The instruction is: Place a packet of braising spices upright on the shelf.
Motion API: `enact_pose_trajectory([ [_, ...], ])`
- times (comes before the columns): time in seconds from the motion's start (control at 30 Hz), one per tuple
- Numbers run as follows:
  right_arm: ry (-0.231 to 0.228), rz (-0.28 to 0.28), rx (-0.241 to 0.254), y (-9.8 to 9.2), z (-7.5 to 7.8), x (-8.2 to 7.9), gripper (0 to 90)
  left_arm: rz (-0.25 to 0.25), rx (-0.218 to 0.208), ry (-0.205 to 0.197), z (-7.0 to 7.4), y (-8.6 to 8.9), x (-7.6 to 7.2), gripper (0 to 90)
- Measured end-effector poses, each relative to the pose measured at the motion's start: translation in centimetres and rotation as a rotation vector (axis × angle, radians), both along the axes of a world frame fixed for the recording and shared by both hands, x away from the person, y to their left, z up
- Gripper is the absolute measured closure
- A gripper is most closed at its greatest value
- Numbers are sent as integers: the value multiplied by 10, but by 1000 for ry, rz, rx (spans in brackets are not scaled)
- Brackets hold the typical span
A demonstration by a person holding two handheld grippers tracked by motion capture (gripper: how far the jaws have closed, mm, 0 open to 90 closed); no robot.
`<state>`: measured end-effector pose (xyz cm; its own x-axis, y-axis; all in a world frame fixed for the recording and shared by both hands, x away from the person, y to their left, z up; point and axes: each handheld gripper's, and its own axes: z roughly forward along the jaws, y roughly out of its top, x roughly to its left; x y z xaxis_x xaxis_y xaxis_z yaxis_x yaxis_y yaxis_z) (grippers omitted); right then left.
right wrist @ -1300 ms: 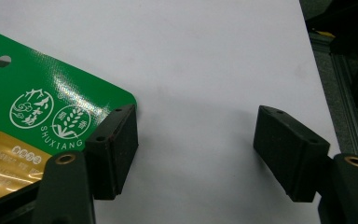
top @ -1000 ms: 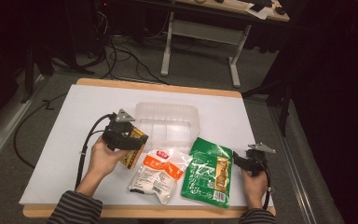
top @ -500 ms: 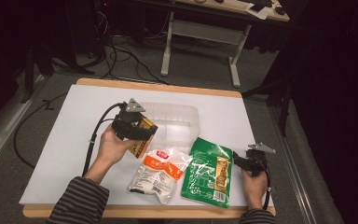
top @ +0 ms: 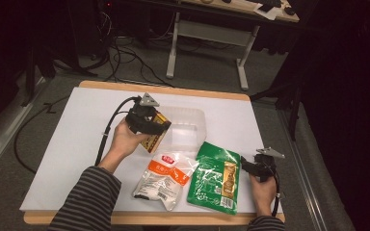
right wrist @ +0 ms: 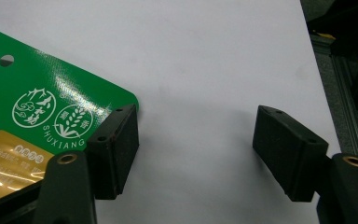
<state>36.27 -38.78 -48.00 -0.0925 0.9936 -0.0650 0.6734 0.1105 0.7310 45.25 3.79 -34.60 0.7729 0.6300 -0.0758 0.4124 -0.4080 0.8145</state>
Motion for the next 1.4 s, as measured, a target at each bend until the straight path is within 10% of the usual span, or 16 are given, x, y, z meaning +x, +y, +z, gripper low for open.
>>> enact_pose_trajectory([
  [0.7, -3, 2, -4, 0, 0, 0, 318, -6, -45, -13, -10, 12, 19, 329],
  [1.4, -3, 3, -8, 1, 0, 0, 318, -57, 23, -34, -2, 30, 12, 329],
])
